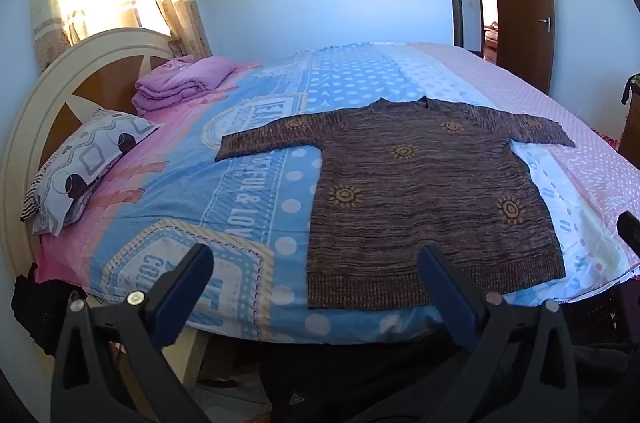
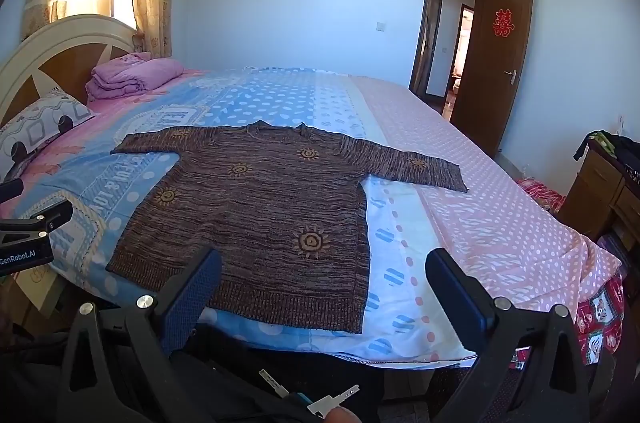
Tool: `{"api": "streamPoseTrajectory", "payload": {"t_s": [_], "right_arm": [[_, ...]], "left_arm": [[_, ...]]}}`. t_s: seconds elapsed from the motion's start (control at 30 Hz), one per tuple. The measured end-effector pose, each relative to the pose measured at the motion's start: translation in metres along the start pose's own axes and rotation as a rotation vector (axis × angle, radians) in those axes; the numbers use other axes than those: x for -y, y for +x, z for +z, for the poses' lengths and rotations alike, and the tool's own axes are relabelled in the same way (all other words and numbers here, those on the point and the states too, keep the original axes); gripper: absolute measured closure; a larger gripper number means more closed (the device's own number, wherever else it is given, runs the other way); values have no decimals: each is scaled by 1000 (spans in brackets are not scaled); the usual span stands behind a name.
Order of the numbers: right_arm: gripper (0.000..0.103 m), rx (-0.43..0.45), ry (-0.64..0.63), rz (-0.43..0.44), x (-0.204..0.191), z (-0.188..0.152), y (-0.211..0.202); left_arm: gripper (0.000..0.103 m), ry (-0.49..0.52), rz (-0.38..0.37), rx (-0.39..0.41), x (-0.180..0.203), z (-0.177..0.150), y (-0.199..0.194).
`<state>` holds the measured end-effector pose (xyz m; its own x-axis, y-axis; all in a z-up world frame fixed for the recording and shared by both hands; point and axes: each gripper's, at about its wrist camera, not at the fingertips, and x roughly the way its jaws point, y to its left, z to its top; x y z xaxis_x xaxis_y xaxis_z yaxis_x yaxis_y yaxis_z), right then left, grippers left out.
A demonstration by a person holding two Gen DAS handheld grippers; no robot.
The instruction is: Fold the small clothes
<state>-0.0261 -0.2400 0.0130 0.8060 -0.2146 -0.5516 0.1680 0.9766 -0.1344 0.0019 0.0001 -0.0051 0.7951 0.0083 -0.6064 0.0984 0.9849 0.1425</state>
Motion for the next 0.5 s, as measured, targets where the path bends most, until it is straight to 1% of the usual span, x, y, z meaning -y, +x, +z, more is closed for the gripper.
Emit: {"api": "streamPoseTrajectory", "payload": {"t_s": [0.5], "right_arm": [[1, -8, 6, 4, 2, 0, 1]], "left_arm": [[0, -1, 2, -4, -1, 0, 0]]}}
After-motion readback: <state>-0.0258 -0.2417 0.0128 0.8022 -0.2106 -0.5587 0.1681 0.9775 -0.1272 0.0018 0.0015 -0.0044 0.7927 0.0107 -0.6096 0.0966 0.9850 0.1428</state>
